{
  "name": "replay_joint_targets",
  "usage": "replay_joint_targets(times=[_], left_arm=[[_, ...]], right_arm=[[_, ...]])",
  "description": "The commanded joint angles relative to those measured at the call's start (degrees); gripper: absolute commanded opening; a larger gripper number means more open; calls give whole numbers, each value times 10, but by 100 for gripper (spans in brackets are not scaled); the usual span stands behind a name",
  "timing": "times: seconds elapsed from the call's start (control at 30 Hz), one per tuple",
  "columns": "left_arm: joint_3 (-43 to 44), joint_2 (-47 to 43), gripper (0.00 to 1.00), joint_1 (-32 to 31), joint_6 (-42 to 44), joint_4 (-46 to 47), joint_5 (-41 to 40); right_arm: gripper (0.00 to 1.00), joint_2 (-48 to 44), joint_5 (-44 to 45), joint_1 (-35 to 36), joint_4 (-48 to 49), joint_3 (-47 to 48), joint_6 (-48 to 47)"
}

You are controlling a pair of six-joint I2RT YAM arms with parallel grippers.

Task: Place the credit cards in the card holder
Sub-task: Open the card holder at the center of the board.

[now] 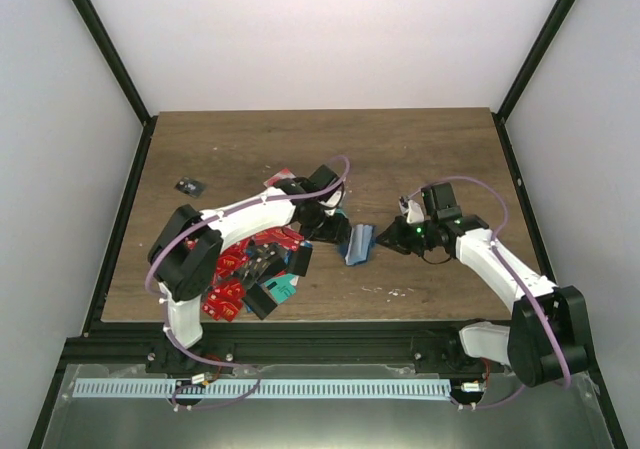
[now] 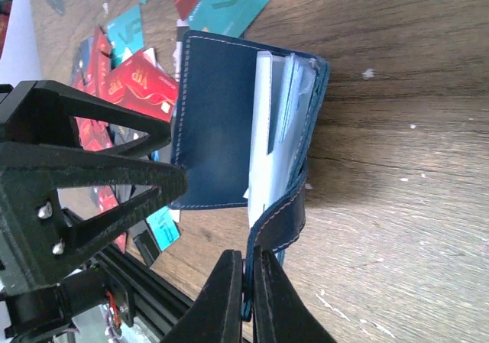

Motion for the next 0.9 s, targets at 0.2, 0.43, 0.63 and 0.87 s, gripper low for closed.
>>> replay_joint_targets(times=[0.2, 0.43, 0.63, 0.87], left_arm=[[-83, 20, 20, -1, -22, 61, -29], [-128, 11, 15, -2, -61, 105, -6], [-151, 7, 11, -1, -92, 131, 19], [-141, 29, 9, 0, -95, 140, 43]], right_arm=[[1, 65, 102, -3, -46, 34, -4], [25, 100, 120, -16, -56, 44, -13], [41, 52, 130, -16, -78, 77, -12], [47, 24, -21, -15, 19, 44, 11]])
